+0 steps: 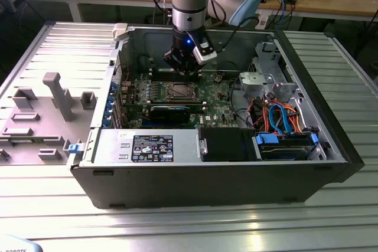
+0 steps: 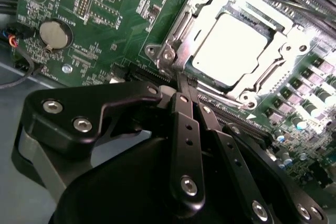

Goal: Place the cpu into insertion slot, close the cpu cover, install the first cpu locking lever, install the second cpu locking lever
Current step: 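Install the first cpu locking lever, then install the second cpu locking lever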

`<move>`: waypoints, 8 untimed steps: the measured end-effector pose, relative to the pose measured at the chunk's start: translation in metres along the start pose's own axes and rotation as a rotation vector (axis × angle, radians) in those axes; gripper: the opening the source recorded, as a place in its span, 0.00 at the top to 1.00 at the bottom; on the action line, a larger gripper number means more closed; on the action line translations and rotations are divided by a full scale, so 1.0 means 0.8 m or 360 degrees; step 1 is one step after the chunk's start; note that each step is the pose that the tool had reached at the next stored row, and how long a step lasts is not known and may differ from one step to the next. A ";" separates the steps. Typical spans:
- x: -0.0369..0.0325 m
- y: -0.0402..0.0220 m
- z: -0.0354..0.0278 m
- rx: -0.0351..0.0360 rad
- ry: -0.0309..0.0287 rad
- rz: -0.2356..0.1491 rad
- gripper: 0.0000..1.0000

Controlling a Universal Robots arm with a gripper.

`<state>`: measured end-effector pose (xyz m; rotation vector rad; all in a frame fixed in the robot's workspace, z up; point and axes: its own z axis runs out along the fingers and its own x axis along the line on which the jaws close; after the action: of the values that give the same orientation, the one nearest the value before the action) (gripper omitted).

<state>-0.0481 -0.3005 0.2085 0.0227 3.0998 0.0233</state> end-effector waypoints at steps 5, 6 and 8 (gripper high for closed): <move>0.0000 -0.0004 -0.0001 0.0000 0.00000 0.0000 0.89; 0.0000 -0.0005 -0.0001 0.0000 0.00000 0.0000 0.89; 0.0000 -0.0005 -0.0001 0.0000 0.00001 0.0000 0.89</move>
<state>-0.0481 -0.3009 0.2085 0.0227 3.0999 0.0231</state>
